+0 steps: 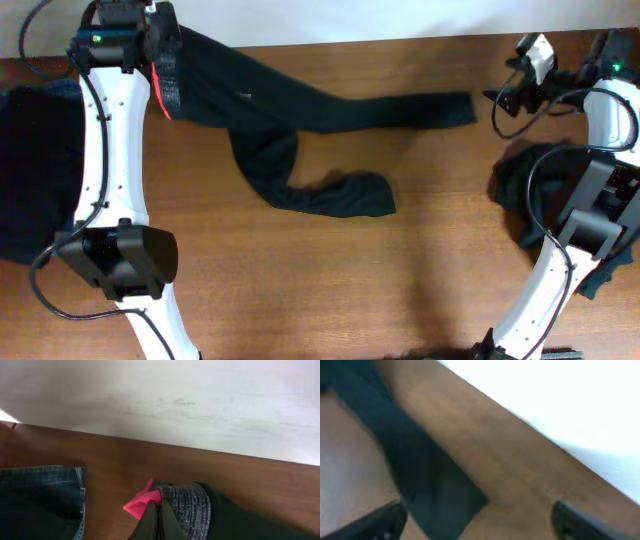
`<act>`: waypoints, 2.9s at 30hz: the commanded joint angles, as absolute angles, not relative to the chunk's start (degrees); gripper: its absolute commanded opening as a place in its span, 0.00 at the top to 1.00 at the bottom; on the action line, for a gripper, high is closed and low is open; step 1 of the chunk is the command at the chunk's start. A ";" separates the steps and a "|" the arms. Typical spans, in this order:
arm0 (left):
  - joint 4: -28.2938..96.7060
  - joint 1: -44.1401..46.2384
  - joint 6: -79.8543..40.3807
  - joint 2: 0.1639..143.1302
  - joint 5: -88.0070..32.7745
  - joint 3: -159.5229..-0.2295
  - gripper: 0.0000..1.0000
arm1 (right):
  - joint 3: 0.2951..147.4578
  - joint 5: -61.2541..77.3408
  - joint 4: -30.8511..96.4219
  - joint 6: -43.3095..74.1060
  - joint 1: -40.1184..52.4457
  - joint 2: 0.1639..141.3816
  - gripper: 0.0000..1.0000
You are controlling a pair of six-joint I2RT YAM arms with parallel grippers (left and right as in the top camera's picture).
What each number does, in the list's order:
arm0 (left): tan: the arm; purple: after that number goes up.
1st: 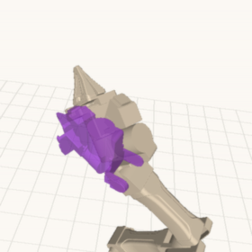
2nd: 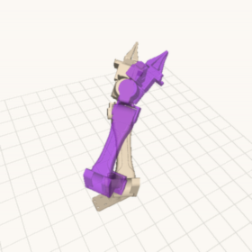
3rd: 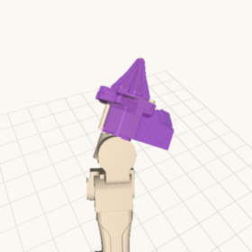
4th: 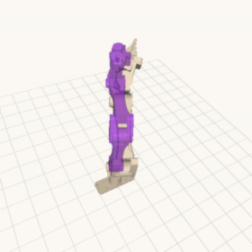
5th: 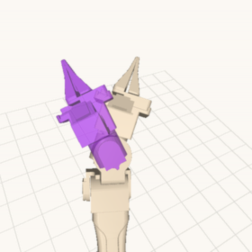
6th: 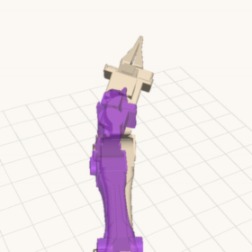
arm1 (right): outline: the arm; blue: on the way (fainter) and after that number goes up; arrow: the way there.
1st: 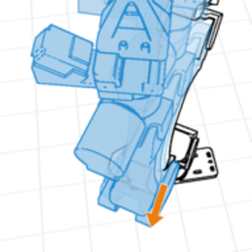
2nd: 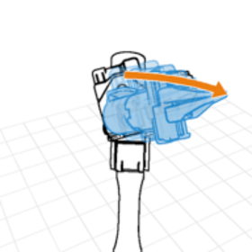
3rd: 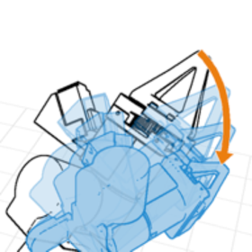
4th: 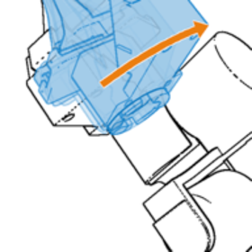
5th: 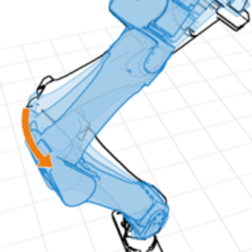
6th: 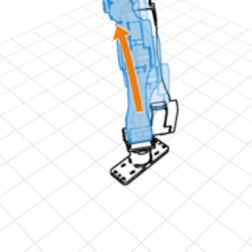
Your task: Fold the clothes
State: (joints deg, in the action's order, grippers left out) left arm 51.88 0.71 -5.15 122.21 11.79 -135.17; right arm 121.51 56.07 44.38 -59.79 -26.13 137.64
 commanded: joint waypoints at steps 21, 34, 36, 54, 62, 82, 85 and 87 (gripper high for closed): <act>47.59 0.73 -4.99 125.89 11.14 -135.85 0.01 | 121.82 55.57 48.10 -12.49 -28.01 136.90 0.01; 84.86 0.84 -10.52 125.78 3.97 -135.92 0.01 | 121.82 34.46 68.99 -18.41 -21.23 132.31 0.01; 87.57 0.84 -12.43 125.78 4.49 -135.74 0.01 | 121.82 34.15 70.63 -18.44 -19.62 132.31 0.01; 72.58 0.84 -12.78 125.78 4.51 -114.37 0.01 | 118.08 24.77 87.11 -13.41 3.64 132.31 0.10; 69.80 0.56 -12.29 125.78 4.51 -114.37 0.01 | 110.61 21.63 81.87 -4.78 8.19 132.35 0.24; 68.51 0.58 -11.92 125.78 4.51 -114.37 0.01 | 105.34 20.05 79.59 -2.50 5.82 131.94 0.96; 68.53 0.58 -11.90 125.78 4.49 -114.37 0.01 | 106.94 18.90 81.52 -2.52 2.24 131.35 0.96; 68.53 0.58 -11.90 125.78 4.49 -114.37 0.01 | 108.31 18.76 82.89 -2.61 -0.25 130.98 0.96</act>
State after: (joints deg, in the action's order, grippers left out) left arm 68.66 0.78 -12.01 126.06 4.84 -114.52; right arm 105.67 20.58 81.78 -2.61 3.64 134.50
